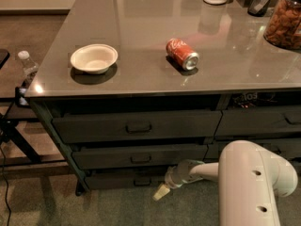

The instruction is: Open bottom drawer

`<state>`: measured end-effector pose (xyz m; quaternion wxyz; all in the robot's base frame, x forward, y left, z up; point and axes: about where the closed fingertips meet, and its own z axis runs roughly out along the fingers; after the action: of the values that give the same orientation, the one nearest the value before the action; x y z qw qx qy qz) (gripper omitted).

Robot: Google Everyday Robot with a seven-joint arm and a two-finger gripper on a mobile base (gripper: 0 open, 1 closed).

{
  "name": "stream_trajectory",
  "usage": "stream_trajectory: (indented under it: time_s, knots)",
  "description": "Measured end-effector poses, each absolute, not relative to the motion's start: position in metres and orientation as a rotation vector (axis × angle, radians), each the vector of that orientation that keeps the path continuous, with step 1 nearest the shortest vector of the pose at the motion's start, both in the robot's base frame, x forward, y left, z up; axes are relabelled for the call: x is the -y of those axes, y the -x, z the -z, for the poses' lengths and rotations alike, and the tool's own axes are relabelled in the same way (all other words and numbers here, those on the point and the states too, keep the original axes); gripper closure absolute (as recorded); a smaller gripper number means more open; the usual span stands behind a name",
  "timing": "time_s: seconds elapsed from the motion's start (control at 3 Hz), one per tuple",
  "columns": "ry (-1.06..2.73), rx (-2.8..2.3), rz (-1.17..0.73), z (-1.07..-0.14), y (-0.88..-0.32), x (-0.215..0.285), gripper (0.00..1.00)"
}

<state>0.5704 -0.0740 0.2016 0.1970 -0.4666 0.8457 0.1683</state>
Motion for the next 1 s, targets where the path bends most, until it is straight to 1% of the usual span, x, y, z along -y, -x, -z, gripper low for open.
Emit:
stream_trajectory:
  time_s: [0.33,0.67,1.0]
  knots:
    - [1.337,-2.350,-0.464,-0.189,-0.584,0.071,0.00]
    - [1.388,-2.350,-0.480,-0.172,-0.585,0.065,0.00]
    - [1.405,-2.379,-0.520,-0.169,-0.573,0.066,0.00]
